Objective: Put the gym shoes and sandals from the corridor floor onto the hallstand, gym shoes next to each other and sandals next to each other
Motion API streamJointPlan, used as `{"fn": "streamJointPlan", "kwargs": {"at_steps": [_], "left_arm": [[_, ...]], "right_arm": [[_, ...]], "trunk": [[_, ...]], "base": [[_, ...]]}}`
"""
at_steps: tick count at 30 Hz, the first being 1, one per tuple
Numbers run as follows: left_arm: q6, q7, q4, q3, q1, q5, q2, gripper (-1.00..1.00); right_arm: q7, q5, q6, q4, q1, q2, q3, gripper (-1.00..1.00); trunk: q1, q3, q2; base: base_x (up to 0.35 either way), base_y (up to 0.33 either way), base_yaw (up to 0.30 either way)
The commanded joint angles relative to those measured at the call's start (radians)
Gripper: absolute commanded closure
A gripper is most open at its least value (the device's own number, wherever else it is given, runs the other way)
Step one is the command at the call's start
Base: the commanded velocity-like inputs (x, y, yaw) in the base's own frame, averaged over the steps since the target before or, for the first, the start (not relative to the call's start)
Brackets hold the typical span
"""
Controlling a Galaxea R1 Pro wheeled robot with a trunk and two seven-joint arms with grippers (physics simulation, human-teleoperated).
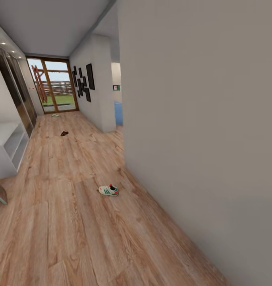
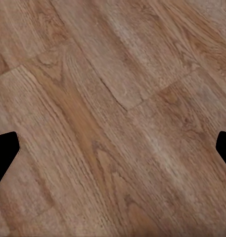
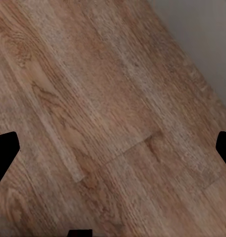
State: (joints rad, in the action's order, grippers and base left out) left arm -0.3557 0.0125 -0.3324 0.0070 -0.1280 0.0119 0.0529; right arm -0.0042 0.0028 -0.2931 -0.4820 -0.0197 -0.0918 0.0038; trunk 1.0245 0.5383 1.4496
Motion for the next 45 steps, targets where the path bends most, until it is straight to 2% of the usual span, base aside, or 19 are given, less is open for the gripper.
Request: {"fn": "streamJointPlan", "kwargs": {"at_steps": [1, 36, 45], "left_arm": [[-0.003, 0.001, 0.001, 0.001, 0.000, 0.001, 0.000, -1.00], [-0.002, -0.003, 0.001, 0.002, 0.002, 0.001, 0.004, -1.00], [-0.003, -0.003, 0.001, 0.021, 0.002, 0.001, 0.006, -1.00]], "right_arm": [[0.000, 0.000, -0.003, 0.000, 0.000, 0.000, 0.001, -1.00], [0.000, 0.003, -0.003, 0.000, 0.000, 0.000, 0.001, -1.00], [0.000, 0.003, -0.003, 0.000, 0.000, 0.000, 0.001, -1.00]], "trunk": [[0.000, 0.002, 0.000], [0.000, 0.026, 0.000], [0.000, 0.033, 0.000]], "base": [[0.318, 0.000, 0.245], [0.333, 0.000, 0.245], [0.336, 0.000, 0.245]]}}
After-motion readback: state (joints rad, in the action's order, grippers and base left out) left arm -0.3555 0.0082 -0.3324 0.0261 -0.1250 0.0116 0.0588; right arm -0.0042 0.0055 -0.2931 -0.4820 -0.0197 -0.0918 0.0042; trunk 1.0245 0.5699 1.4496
